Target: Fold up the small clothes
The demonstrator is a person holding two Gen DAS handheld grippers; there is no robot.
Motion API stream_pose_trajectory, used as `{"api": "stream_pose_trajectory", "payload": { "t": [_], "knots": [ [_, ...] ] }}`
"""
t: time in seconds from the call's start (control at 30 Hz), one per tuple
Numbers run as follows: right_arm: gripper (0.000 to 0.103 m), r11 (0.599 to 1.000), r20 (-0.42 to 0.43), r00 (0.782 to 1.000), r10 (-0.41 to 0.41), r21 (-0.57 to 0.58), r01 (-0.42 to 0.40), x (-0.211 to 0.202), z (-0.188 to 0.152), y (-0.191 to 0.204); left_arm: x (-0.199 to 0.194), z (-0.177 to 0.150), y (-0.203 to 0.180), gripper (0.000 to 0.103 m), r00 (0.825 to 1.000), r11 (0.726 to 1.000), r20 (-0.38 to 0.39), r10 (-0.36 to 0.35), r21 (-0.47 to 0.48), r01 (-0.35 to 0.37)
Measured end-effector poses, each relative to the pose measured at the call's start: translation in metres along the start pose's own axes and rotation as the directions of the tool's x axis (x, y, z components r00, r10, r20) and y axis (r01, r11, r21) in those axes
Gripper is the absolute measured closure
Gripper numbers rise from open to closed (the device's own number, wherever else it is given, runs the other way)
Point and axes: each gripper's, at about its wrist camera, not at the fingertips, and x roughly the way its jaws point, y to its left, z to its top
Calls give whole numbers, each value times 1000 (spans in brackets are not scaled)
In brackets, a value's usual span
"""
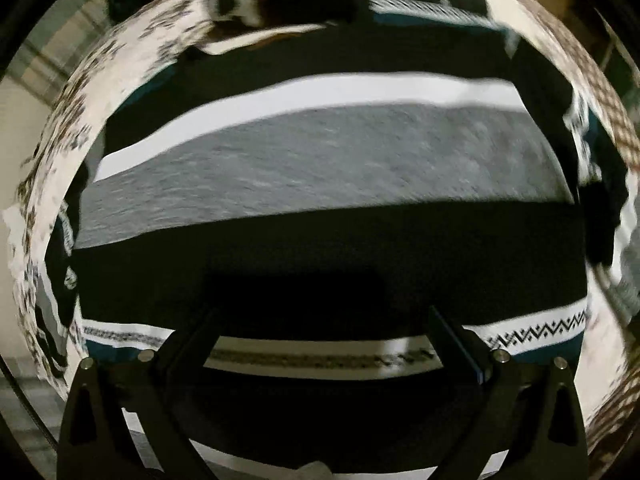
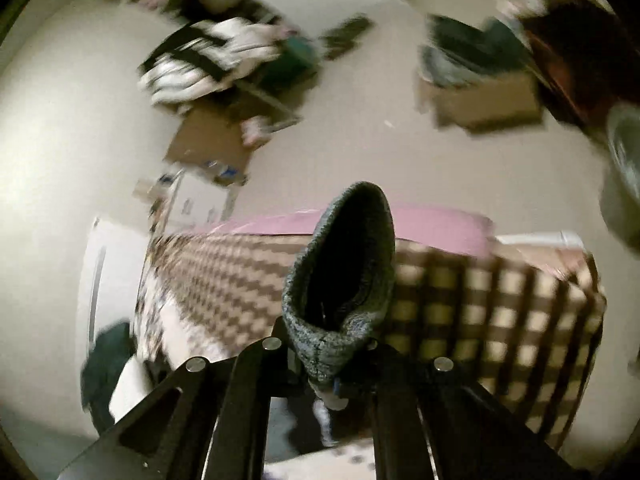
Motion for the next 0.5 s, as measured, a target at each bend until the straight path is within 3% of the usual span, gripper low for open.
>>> {"api": "stream_pose_trajectory", "payload": {
  "t": [0.13, 0.23, 0.3, 0.37, 0.5],
  "knots": [
    [95, 974, -69, 996, 63, -211, -76, -4, -16, 109, -8, -1, 47, 0, 1000, 995, 12, 5, -98, -4],
    [95, 914, -179, 978, 111, -369, -171, 0, -65, 199, -9, -5, 88, 0, 1000, 986, 15, 25, -166, -22],
    [95, 847, -262, 957, 126, -474, -241, 7, -119, 255, -9, -18, 116, 0, 999, 974, 10, 46, -223, -42],
    [95, 755, -360, 925, 125, -570, -324, 17, -187, 308, -7, -34, 142, 0, 998, 955, -14, 56, -289, -58],
    [95, 566, -504, 863, 39, -700, -435, 43, -338, 362, -1, -62, 190, 0, 996, 916, -52, 76, -390, -90]
  ]
}}
